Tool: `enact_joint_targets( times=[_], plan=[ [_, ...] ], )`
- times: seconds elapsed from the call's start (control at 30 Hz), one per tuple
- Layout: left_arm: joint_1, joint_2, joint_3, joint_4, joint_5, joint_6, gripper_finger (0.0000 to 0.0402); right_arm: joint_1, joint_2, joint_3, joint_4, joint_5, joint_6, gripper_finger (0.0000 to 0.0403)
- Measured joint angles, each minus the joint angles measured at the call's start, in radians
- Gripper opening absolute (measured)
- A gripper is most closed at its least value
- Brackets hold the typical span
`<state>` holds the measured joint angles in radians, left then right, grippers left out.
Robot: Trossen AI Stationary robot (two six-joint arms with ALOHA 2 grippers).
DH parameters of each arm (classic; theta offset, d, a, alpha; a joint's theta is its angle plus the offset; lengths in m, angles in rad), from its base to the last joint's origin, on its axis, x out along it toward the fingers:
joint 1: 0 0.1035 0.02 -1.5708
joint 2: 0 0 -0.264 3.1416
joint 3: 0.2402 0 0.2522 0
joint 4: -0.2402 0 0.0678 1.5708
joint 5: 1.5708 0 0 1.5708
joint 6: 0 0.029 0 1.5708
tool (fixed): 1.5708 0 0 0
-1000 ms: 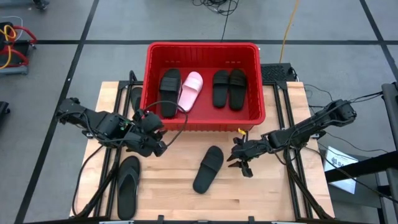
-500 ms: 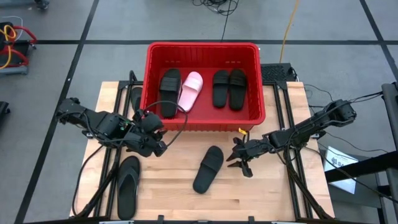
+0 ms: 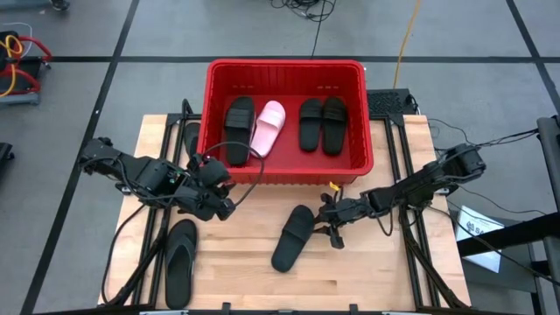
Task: Pick and place slides into bin
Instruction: Put the black slide on top of the pink slide in the red bin
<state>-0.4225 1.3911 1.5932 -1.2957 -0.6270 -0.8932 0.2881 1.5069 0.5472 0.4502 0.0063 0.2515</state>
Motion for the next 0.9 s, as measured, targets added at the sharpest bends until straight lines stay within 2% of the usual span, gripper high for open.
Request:
enact_joint_targets(
  times=[0.3,0.5,0.9],
  plan=[
    [0.0,0.0,0.0,0.017,0.0,0.024,0.0106,-0.059,0.001,0.0,-0.025,-0.013,0.051,0.0114],
    [0.0,0.0,0.0,0.017,0.0,0.047,0.0106,-0.073,0.002,0.0,-0.04,-0.139,0.07,0.0114],
    [0.0,0.0,0.0,0.017,0.0,0.061,0.0106,-0.079,0.03,-0.001,-0.033,-0.112,0.077,0.0114]
  ],
)
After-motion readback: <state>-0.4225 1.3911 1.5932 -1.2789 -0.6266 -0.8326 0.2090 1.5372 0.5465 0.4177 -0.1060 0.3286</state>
